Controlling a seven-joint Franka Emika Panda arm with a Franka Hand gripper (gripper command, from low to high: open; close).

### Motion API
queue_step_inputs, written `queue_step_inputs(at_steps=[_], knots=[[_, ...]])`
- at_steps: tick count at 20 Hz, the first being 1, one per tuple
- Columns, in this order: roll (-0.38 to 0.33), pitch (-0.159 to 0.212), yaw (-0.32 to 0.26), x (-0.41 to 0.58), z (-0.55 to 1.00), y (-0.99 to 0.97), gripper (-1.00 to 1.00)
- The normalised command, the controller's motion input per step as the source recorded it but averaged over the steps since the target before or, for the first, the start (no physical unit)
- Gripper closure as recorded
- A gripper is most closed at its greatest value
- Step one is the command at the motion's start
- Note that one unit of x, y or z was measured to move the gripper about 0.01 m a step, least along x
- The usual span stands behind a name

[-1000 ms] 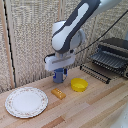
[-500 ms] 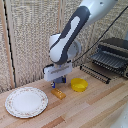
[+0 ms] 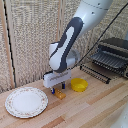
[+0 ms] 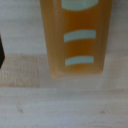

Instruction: Kindly employ your clamp to softly take hold of the bread. Delicately rest it on the oven pan, verifying that it is even on the surface. Using your clamp and attentiveness, smoothly glide the pan into the oven and along the appropriate brackets, securing it in position.

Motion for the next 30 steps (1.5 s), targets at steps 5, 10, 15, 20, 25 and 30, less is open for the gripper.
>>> queue_step_inputs(at_steps=[5, 10, 15, 20, 25, 30], knots=[[-0.063, -0.007, 0.108, 0.262, -0.19, 0.08, -1.00], [-0.045, 0.010, 0.053, 0.085, -0.05, 0.14, 1.00], [-0.007, 0.004, 0.003, 0.000, 0.00, 0.09, 1.00], [-0.006, -0.045, 0.006, -0.008, 0.09, 0.14, 1.00], [0.039, -0.035, -0.117, -0.003, 0.36, 0.00, 1.00], [-0.022, -0.043, -0.300, 0.048, 0.61, 0.04, 1.00]])
